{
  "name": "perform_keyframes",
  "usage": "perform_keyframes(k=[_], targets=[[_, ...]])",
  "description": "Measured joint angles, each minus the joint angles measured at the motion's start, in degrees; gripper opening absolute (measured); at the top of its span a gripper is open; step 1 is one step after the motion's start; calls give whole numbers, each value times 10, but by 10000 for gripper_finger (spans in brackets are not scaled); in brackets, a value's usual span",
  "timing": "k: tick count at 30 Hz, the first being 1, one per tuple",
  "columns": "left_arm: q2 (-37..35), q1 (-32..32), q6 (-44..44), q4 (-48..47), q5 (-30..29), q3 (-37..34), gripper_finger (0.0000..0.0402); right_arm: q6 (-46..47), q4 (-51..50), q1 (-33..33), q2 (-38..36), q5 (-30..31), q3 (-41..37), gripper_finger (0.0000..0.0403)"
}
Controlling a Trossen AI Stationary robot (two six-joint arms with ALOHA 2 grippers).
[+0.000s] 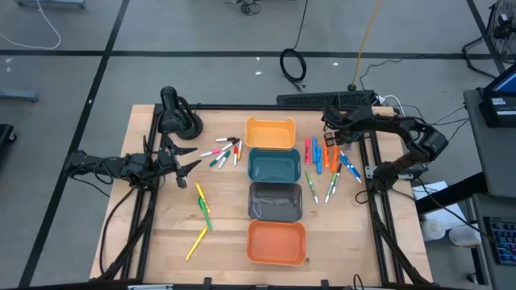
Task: Pick & Place Markers
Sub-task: Put the purple highlighter into the yellow bin
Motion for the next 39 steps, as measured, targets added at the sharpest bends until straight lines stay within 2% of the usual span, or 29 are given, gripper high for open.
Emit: perform_keyframes(k=[7,15,18,26,30,34,39], targets=[[0,0,0,0,0,0,214,-7,7,-15,0,19,-10,175],[0,0,0,0,0,0,214,7,7,-14,0,22,-14,164],[0,0,0,0,0,0,214,35,17,-14,0,25,-36,159],[0,0,0,0,0,0,214,23,61,-17,-2,11,-78,153],[0,0,0,0,0,0,214,23,63,-17,-1,-11,-81,132],[0,0,0,0,0,0,214,28,64,-17,-1,-43,-81,94],[0,0,0,0,0,0,214,25,64,-17,-1,-51,-83,56]])
